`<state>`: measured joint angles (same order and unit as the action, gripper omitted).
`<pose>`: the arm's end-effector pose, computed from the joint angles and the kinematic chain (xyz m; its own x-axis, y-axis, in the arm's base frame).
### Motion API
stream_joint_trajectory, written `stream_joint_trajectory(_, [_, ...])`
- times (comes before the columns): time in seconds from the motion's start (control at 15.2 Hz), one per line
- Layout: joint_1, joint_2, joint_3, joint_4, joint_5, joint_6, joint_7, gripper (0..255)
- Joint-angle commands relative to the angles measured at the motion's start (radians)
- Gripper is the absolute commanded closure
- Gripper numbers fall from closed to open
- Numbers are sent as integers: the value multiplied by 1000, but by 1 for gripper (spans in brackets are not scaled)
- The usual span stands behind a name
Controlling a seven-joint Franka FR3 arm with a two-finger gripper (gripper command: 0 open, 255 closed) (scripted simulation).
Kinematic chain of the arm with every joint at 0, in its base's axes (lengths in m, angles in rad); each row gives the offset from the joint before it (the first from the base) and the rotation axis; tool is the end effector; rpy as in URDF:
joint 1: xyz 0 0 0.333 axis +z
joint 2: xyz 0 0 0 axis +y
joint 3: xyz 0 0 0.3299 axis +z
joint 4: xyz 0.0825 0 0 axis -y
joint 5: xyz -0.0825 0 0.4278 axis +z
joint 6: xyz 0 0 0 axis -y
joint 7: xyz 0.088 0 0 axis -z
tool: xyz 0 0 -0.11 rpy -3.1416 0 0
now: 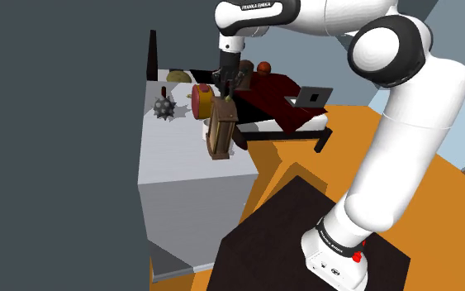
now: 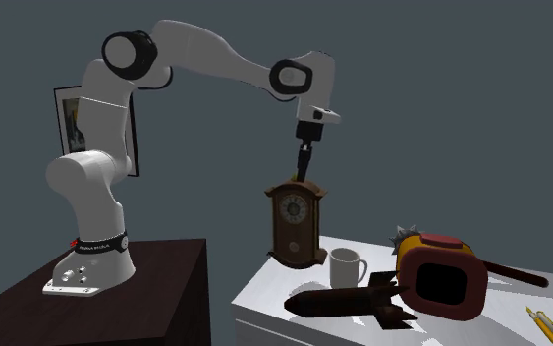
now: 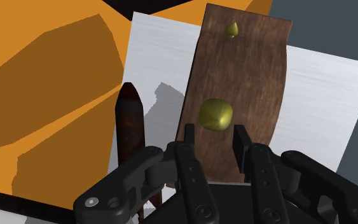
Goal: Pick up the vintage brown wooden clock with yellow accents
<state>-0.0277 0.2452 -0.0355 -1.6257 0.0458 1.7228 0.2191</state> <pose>0.6631 -0.0357 0.4637 0.9466 -0.2845 -0.1516 -0.2882 -0.9576 -0.0022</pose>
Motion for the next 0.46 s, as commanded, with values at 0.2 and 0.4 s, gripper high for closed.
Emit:
stream_joint_trajectory(0.2, [-1, -8, 0, 60, 0, -65, 2, 255])
stream_joint_trajectory(0.4, [-1, -8, 0, 75, -1, -80, 3, 255])
